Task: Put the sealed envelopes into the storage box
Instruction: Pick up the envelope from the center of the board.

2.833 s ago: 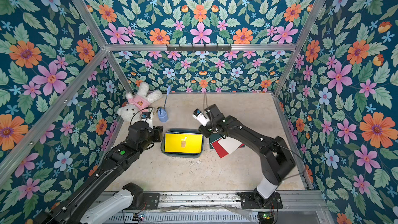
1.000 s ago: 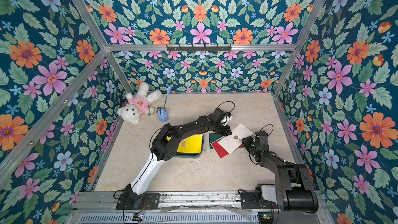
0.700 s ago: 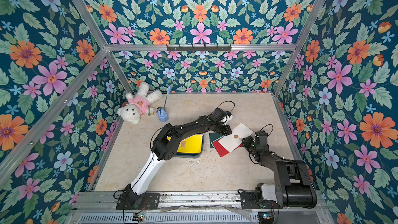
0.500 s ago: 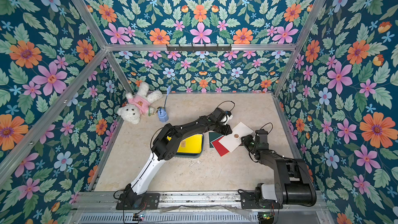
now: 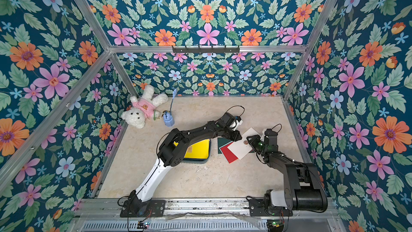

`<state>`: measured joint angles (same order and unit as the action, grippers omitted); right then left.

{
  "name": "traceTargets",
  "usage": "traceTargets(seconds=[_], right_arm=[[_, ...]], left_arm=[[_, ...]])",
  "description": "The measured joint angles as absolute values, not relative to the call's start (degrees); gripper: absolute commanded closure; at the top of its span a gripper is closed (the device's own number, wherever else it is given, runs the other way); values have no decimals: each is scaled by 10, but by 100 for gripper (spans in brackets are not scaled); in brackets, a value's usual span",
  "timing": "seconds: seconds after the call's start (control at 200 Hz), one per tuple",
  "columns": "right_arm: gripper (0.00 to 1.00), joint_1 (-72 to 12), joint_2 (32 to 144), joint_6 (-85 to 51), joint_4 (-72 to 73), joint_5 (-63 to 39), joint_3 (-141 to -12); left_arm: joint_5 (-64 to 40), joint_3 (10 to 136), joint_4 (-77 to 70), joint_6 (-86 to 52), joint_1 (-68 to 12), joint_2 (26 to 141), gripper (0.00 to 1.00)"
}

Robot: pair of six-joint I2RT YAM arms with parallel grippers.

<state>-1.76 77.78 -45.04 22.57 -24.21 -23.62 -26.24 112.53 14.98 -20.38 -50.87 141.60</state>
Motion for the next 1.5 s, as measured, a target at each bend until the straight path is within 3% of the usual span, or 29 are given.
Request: traceTargets(seconds=[0.235,0.815,1.24,1.5], right_arm=[[63,-11,761,-418,172,-175,-215],[62,-8,789,-409,224,-165,-191],[62,-7,768,-471,280,-253,-186],[76,-7,783,-481,297,-266,-187]], left_arm=[[-259,1124,149,-196,-509,1416,77],[-259,1124,149,-194,-509,1416,77],[-260,1124,149,-195,-509,1416,77],[-260,1124,148,-196,-509,1416,76]])
